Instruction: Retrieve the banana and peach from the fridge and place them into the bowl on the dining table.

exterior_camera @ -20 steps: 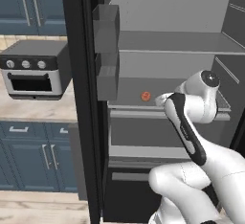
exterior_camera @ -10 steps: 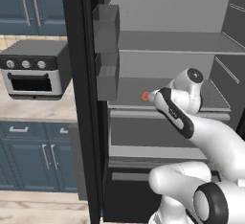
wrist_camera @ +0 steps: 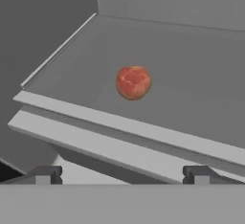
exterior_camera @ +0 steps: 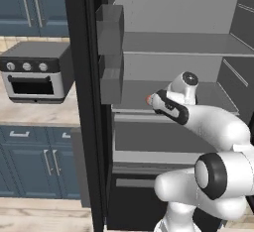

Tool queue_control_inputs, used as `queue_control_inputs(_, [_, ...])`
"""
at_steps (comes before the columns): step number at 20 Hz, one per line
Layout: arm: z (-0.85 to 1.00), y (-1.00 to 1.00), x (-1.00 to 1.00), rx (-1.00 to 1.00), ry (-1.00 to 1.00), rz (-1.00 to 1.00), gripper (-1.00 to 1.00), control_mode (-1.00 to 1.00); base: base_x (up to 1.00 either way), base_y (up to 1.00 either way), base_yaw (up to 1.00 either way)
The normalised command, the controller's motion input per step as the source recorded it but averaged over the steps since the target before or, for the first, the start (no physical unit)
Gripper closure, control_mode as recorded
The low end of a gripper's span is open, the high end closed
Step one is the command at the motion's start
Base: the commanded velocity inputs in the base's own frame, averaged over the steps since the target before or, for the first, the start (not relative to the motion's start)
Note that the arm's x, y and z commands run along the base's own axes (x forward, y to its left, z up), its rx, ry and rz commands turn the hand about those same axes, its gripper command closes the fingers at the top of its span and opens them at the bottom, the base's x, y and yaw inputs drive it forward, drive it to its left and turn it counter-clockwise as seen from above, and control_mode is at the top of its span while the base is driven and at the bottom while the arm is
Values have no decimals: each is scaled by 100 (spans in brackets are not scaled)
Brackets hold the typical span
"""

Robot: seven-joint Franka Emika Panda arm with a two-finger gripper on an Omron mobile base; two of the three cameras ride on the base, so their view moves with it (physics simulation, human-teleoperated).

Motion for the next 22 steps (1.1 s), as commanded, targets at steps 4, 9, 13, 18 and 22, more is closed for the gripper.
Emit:
queue_control_inputs(4, [-26, 4, 49, -1, 1, 0, -100, -100, 0, 0, 0])
queue_control_inputs(9, [-22, 0, 51, 0, 1, 0, -100, -100, 0, 0, 0])
queue_control_inputs(13, [-22, 0, 47, 0, 1, 0, -100, -100, 0, 0, 0])
queue_control_inputs(18, [-23, 0, 39, 0, 2, 0, -100, -100, 0, 0, 0])
queue_control_inputs(22, [-24, 0, 39, 0, 3, 0, -100, -100, 0, 0, 0])
